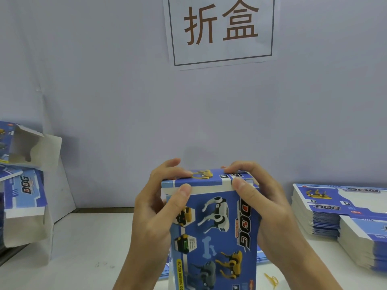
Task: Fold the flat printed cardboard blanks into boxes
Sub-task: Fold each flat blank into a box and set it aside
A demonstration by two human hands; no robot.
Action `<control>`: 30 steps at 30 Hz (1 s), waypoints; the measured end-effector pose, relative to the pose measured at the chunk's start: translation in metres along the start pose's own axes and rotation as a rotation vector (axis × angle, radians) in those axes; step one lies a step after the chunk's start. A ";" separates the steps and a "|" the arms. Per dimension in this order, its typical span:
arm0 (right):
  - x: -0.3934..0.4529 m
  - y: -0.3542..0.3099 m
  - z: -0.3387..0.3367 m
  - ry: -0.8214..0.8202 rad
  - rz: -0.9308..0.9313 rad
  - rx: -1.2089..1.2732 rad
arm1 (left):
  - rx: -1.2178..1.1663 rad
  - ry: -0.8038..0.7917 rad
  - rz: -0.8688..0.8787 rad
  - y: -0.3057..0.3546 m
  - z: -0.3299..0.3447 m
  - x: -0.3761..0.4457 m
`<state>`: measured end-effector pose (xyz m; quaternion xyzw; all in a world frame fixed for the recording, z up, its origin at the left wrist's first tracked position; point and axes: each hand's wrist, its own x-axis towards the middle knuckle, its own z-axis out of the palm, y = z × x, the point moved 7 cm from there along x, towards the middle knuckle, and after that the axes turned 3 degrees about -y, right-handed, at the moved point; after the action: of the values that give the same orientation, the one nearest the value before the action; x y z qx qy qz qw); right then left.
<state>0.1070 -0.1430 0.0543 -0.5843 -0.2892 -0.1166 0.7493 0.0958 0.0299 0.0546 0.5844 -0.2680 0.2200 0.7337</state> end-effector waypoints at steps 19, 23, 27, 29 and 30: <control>0.000 0.018 -0.008 0.073 0.068 0.060 | 0.071 -0.155 -0.056 0.000 0.008 -0.001; -0.004 0.011 0.000 -0.055 0.022 0.111 | 0.108 -0.101 -0.028 0.004 0.002 0.001; -0.004 0.001 -0.001 -0.017 -0.076 -0.039 | 0.109 -0.071 0.002 0.008 -0.003 0.002; -0.003 0.003 -0.003 0.027 -0.065 -0.030 | 0.122 -0.061 0.012 0.008 -0.004 0.003; -0.003 0.005 -0.003 0.037 -0.051 -0.016 | 0.131 -0.057 0.018 0.008 -0.004 0.003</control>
<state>0.1083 -0.1451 0.0480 -0.5802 -0.2892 -0.1487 0.7467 0.0935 0.0351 0.0617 0.6346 -0.2794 0.2270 0.6839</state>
